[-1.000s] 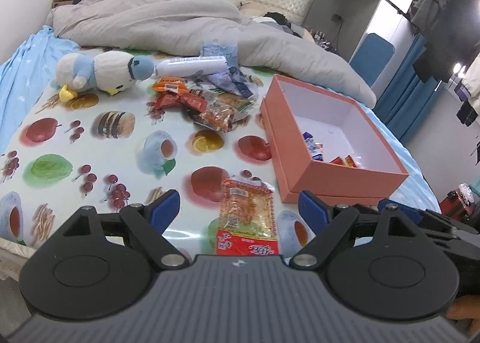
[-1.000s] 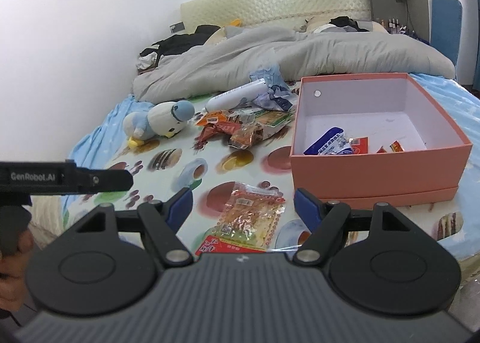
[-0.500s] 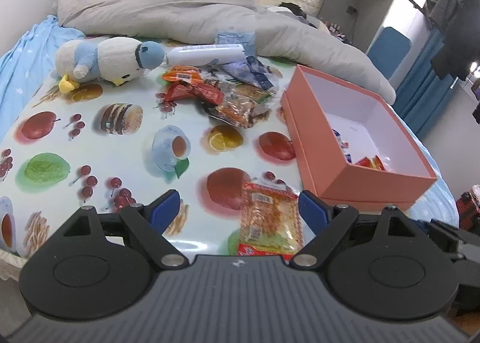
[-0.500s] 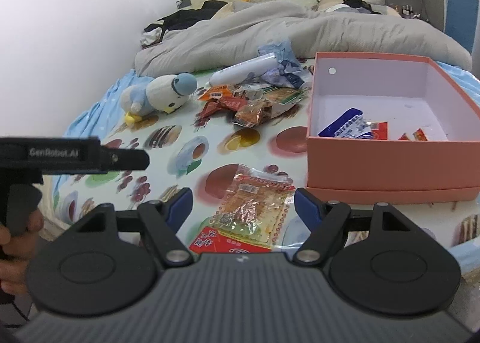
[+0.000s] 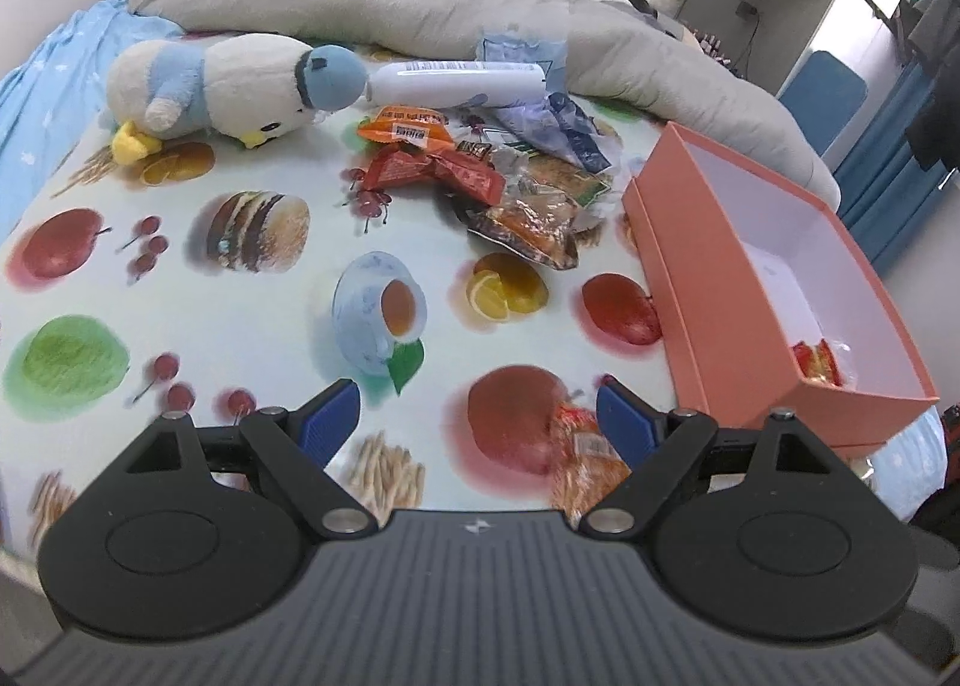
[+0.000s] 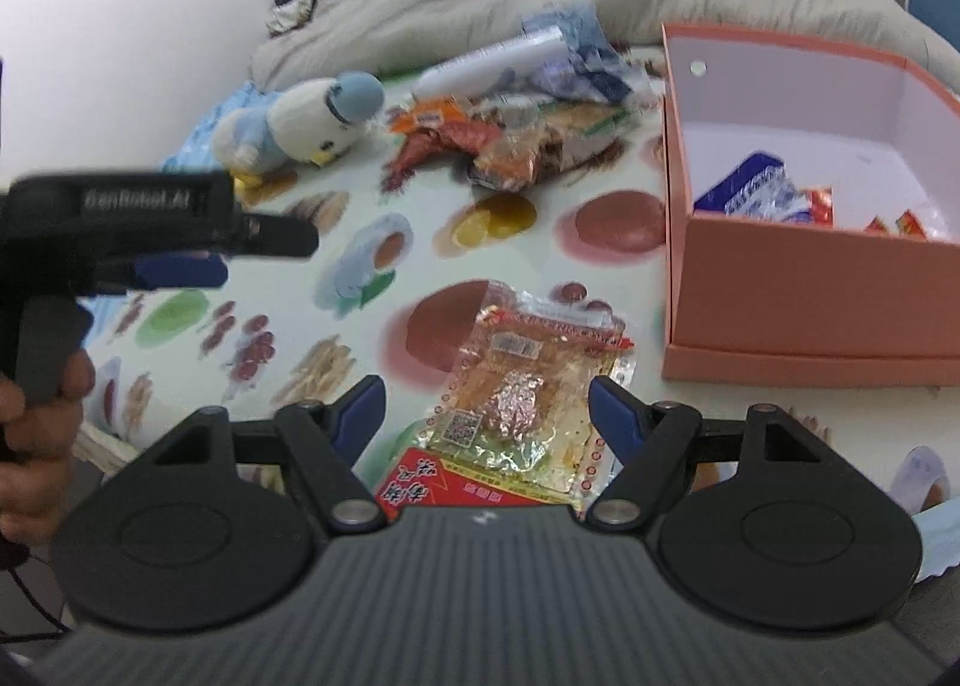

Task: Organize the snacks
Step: 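Grasp the clear pastry pack with the right tool while the left tool grasps a brown jerky pack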

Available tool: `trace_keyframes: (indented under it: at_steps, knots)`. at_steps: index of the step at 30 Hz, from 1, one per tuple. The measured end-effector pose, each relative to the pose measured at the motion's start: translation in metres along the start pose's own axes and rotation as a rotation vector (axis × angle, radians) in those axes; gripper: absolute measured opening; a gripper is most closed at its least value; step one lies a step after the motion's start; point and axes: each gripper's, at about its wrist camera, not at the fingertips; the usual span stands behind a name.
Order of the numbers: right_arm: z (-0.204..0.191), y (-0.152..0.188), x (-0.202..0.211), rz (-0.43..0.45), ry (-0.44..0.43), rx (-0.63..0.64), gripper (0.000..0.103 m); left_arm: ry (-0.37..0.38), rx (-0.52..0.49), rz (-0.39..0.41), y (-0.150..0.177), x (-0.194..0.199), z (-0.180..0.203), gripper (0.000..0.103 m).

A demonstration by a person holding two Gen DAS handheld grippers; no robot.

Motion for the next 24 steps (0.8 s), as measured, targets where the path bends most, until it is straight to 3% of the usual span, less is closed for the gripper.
trace_keyframes:
  at_steps: [9, 17, 24]
  knots:
    - [0.004, -0.005, -0.052, -0.072, 0.052, -0.032, 0.076, 0.051, -0.06, -0.003, -0.043, -0.071, 0.015, 0.088]
    - [-0.001, 0.001, -0.09, -0.147, 0.096, 0.065, 0.078, 0.11, -0.144, 0.011, -0.082, -0.135, 0.035, 0.084]
    - [-0.002, 0.003, -0.098, -0.149, 0.103, 0.116, 0.075, 0.131, -0.218, 0.012, -0.108, -0.182, 0.051, 0.084]
Point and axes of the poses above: each gripper's, at about its wrist camera, not at the fingertips, and x roughly against the way its jaws point, z to its right, y to its underside, and after that the axes turned 7 degrees about -y, right-handed
